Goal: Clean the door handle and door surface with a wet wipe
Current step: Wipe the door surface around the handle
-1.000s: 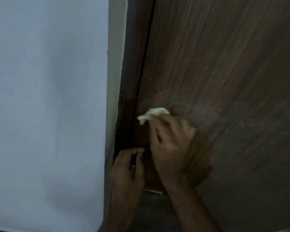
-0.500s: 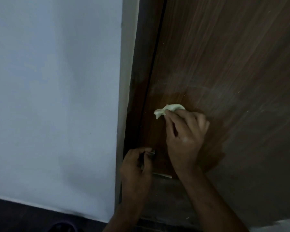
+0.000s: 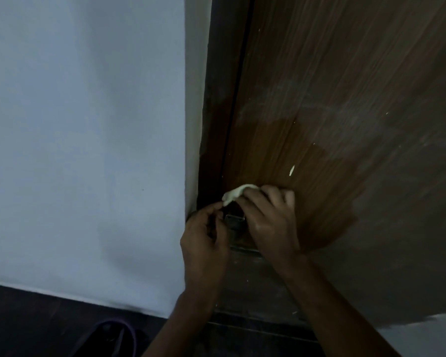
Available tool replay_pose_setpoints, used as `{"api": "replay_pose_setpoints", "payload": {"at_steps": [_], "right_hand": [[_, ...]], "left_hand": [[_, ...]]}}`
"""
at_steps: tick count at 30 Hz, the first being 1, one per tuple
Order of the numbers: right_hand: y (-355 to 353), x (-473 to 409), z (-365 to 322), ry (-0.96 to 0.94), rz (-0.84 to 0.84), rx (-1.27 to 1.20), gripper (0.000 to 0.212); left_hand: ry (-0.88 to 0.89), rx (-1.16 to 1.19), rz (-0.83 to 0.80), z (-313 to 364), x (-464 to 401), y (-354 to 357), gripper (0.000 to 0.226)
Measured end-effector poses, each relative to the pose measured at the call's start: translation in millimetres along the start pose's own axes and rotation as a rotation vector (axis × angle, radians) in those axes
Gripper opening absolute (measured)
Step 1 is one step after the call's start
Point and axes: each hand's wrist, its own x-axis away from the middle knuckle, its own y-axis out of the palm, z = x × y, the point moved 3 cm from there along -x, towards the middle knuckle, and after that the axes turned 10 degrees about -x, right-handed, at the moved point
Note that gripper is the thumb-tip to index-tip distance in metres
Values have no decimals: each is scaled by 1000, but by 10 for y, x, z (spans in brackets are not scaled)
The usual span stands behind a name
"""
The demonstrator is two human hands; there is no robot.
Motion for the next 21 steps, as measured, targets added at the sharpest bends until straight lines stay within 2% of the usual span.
{"api": "replay_pose_setpoints", "payload": {"at_steps": [2, 6, 7, 8, 11, 12, 17, 18, 21], "right_hand": [[-29, 46, 40, 29, 14, -18, 15], [-277, -67, 268, 243, 393, -18, 12], [-294, -69, 280, 269, 433, -22, 11], [-265, -59, 255, 272, 401, -26, 11], [-106, 96, 117, 154, 130, -1, 14], [-109, 129, 128, 143, 106, -1, 13], [-325, 33, 343, 313, 438, -59, 10], [-296, 39, 313, 302, 415, -58, 10], [-136, 159, 169, 205, 162, -71, 12]], "left_hand": [[6, 0, 0, 6, 10, -4, 27], [27, 19, 17, 33, 18, -9, 29], [30, 24, 18, 47, 12, -6, 28], [34, 29, 18, 62, 3, -2, 28], [56, 31, 17, 117, -23, 15, 26], [68, 31, 17, 135, -29, 16, 25], [118, 57, 15, 191, -83, 13, 25], [120, 60, 14, 194, -95, 14, 24], [132, 58, 2, 209, -100, 22, 24]]}}
